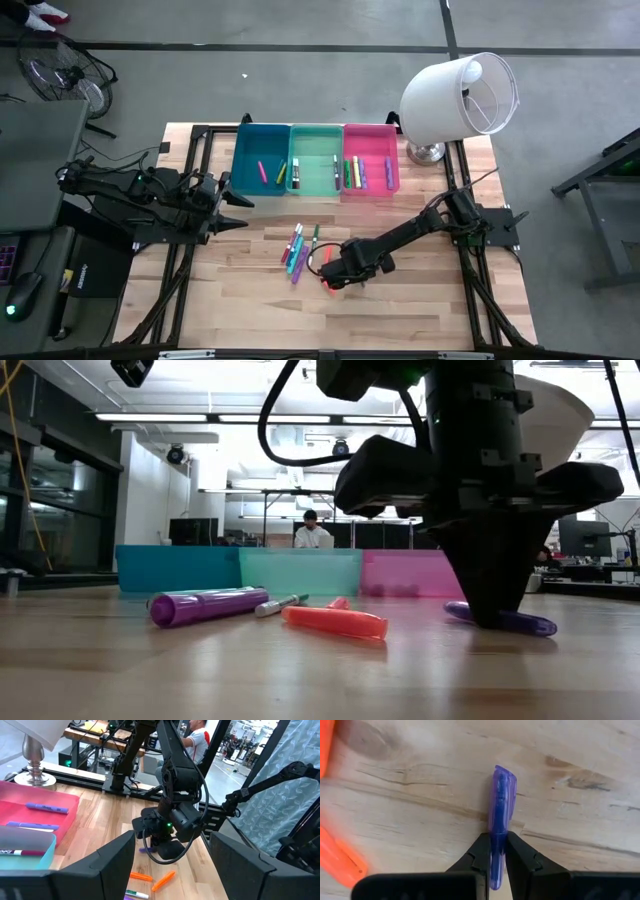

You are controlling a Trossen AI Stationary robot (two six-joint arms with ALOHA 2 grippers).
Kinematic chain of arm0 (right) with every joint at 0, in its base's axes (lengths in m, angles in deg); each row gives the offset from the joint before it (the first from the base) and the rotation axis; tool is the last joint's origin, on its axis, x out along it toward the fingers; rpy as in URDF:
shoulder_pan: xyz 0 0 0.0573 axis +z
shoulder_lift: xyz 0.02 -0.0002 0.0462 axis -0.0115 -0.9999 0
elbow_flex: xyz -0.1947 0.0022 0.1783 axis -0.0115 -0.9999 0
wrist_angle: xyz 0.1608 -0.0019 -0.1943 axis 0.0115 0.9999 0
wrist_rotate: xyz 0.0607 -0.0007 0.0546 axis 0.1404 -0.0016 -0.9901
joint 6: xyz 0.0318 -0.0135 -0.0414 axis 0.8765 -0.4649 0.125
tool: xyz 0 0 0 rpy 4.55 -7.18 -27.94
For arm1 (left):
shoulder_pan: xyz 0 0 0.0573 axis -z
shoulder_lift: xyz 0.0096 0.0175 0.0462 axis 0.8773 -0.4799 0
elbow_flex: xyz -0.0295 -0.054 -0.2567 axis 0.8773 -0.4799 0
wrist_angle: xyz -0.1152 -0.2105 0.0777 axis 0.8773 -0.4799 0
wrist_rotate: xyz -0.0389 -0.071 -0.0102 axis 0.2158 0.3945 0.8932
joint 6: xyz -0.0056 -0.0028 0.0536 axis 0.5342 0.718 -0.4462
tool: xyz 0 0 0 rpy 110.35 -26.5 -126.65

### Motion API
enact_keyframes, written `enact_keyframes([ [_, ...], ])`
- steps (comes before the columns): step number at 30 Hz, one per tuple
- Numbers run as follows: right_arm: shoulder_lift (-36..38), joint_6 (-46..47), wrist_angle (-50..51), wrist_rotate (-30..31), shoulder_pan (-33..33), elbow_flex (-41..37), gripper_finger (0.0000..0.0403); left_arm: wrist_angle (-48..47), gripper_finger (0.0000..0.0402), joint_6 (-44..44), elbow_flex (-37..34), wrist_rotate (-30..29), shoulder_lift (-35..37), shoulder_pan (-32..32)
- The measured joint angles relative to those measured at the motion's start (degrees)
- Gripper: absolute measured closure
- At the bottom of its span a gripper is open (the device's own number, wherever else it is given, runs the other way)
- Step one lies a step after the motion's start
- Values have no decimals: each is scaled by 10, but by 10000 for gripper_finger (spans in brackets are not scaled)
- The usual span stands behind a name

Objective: Pick & Place Markers
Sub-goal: Put the purple pen into the blue bin

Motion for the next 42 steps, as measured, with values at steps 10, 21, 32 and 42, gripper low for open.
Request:
enact_keyframes([
  [10, 14, -40, 15, 44, -5, -1, 375, 4, 149, 0, 0, 0, -3, 0],
  [21, 65, -101, 26, 138, -28, -2, 375, 5, 149, 0, 0, -25, -17, 0],
  [32, 186, -237, -37, 258, -66, -1, 376, 70, 149, 30, 0, -30, -72, 0],
  [42, 297, -479, -200, 340, -82, 0, 376, 215, 149, 28, 0, -35, -171, 0],
])
